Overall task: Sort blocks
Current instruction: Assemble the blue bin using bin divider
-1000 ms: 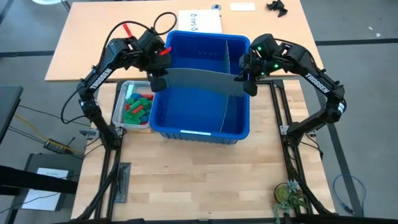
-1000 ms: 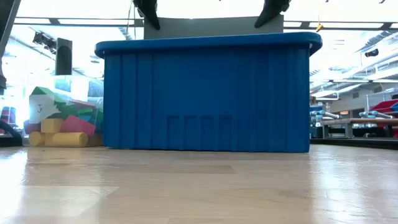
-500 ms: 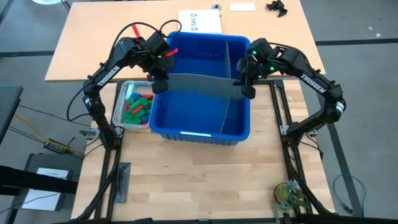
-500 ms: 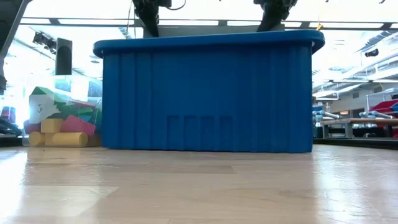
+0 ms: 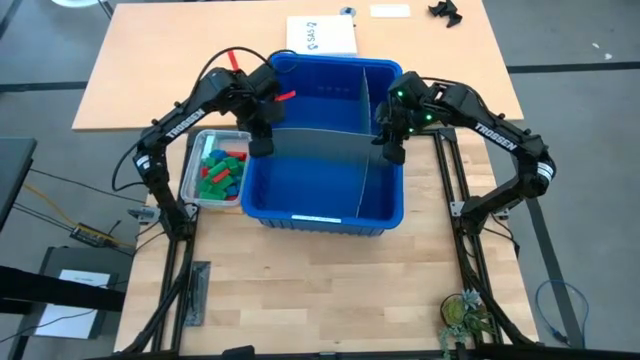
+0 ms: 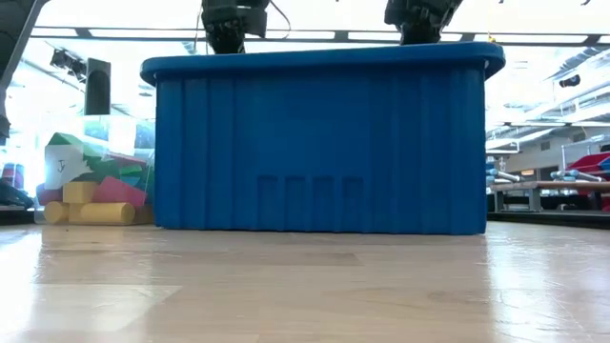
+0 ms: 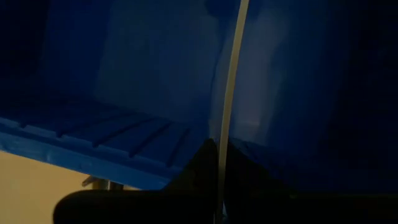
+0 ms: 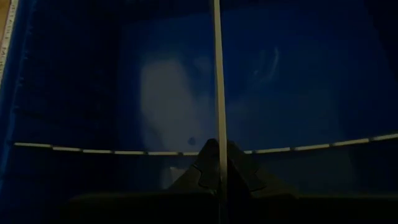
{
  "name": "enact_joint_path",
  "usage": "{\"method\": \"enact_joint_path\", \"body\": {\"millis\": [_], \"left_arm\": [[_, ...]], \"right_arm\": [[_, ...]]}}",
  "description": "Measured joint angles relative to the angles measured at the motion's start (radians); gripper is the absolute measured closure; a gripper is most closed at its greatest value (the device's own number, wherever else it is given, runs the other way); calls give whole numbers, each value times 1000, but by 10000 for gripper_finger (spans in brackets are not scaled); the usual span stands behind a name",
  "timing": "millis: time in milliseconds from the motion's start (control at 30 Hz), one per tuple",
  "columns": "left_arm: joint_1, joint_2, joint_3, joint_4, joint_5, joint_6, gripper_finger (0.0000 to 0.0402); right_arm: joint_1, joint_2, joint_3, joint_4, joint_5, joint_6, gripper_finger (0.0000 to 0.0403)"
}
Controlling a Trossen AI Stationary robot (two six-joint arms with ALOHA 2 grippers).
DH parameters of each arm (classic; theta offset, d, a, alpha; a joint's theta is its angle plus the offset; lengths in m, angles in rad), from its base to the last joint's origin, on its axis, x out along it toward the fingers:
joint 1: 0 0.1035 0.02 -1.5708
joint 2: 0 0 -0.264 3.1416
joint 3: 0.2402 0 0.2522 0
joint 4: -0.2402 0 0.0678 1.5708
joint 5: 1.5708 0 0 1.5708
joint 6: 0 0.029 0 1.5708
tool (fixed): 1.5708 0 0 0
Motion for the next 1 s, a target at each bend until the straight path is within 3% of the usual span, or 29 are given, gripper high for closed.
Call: {"method": "enact_joint_path", "body": {"millis": [200, 700, 1000], "left_arm": [[-2, 0, -29, -8, -60, 5, 385], [-24, -1, 151, -63, -136, 49, 385], [-24, -2, 147, -59, -171, 37, 385]], "right_arm": [[16, 0, -29, 53, -2, 6, 401], [26, -2, -35, 107, -1, 23, 401], [65, -3, -155, 235, 8, 54, 401]]}}
